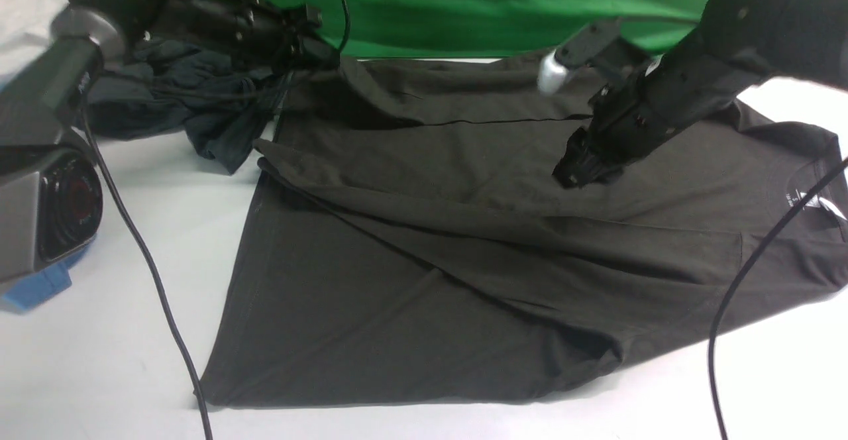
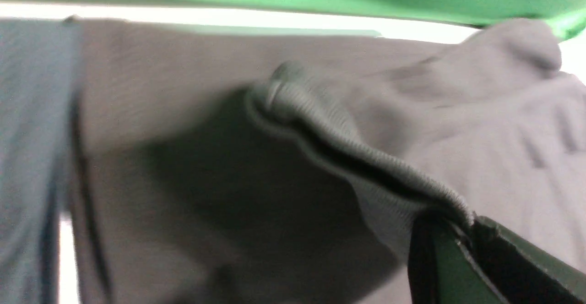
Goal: Fold a long-sleeved shirt on a white desktop.
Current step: 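Fold the left side of the dark shirt inward over its body with the left gripper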
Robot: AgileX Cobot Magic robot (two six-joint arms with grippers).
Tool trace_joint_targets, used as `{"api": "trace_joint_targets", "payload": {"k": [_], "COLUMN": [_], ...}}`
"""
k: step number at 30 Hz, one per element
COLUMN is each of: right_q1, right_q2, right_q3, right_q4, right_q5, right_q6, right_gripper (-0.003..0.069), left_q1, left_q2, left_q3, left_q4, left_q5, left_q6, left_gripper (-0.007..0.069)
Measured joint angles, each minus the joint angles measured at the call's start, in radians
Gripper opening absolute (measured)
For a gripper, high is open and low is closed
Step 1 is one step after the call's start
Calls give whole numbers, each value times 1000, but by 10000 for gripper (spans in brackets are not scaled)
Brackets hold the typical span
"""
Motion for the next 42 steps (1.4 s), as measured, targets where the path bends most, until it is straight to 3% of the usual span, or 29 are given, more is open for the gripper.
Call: {"api": "trace_joint_targets", "payload": {"k": [10,14,25,42], "right_q1": [-91,-117,-120,-120], "right_q2": [-137,-144,-144,-145], "right_q3": [0,0,101,129], "right_q4": [-100,-108,-109,-109], "right_q5": [-15,-7,-21,-46], "right_q6": [250,261,272,271], "right_gripper": [283,283,283,283], "left_q1": [-3,-8,-66,-66], "left_q2": [-194,-266,-468,-631], "left_q3": [-9,35,425,582], "left_q4": [187,199,367,446], "left_q5": [117,118,125,117], "left_q6": [-123,-132,-153,-202], "left_gripper": [38,38,38,39]}}
